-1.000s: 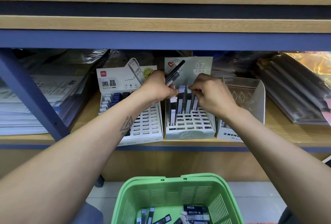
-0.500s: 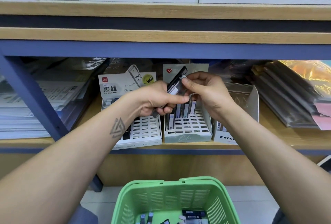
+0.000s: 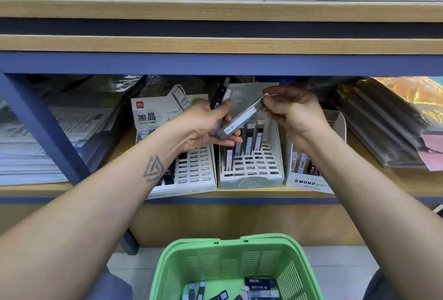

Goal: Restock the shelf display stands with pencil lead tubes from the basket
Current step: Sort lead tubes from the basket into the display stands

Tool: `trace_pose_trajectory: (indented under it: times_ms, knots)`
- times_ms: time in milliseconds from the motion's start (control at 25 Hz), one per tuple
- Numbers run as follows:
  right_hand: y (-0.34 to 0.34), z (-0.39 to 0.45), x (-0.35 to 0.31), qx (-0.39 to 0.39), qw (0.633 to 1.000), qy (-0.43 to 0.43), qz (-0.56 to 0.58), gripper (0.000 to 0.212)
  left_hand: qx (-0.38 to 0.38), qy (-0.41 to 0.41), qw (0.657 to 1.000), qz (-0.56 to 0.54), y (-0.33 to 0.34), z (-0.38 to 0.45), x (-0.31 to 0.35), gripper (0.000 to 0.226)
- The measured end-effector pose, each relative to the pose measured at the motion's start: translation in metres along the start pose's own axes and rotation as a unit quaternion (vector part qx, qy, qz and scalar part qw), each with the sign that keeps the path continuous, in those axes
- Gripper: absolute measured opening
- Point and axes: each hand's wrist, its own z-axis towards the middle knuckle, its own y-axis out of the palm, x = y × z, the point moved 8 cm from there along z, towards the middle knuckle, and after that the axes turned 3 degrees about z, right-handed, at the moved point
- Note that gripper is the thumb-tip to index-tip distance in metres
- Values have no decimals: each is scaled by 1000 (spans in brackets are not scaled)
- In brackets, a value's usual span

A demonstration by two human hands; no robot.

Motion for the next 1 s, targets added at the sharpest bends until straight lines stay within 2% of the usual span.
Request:
trace_pose_trajectory:
  times_ms: [120,200,280,400,560,760,1000]
  knots:
    - [-14,3,-12,-3,996,-36,-85,18,89,39,981,170,-12,2,6,39]
    - [-14,5,-14,-3,981,-71,-181,15,120,58,948,289,-13,3,11,38]
    - [-11,7,-10,-7,958,-95,-272,14,134,67,927,343,-12,5,13,37]
    - [-8,7,-1,-22,930,-104,-352,16,137,91,924,346,-9,9,14,34]
    - [-1,5,7,-44,929,-99,-354,21,128,87,925,348,-6,16,7,21]
    - [3,3,1,-93,921,-96,-366,24,143,73,926,343,-11,21,5,29]
    - [5,3,-1,-93,913,-97,-385,22,138,73,927,341,-10,21,5,31]
